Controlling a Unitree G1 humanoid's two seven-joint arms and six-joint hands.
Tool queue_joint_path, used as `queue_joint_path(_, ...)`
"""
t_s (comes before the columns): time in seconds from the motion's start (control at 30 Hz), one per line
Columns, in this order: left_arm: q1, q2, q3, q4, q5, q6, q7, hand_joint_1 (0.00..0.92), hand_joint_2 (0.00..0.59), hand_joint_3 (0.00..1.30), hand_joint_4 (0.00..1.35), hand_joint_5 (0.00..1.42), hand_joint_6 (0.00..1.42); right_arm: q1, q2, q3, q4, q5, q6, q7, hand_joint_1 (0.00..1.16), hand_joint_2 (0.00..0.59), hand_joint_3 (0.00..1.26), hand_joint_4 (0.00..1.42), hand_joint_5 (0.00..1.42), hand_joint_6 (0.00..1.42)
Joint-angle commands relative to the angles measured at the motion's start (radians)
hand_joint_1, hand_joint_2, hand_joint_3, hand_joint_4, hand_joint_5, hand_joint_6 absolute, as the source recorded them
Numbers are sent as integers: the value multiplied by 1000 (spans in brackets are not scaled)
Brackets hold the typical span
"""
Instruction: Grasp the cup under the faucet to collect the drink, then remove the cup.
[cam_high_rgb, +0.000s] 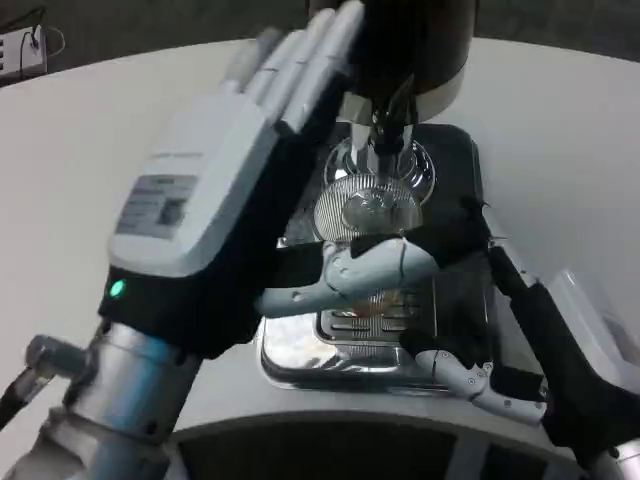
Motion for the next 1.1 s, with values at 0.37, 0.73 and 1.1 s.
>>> queue_joint_path(0.37,389,-113,104,-51,20,-109,249,0,138,5,0,46,0,-20,-4,10,36,16,-1,-3,512,261,0,55,99,211)
queue_joint_path(0.73,600,-127,107,9,72,-180,325,0,149,6,0,48,0,-63,-7,16,92,34,-10,-8,512,261,0,54,98,211)
queue_joint_path(1.1,662,-116,87,103,105,-205,354,0,147,0,0,0,0,-95,0,24,126,61,-4,-8,521,255,0,52,98,211)
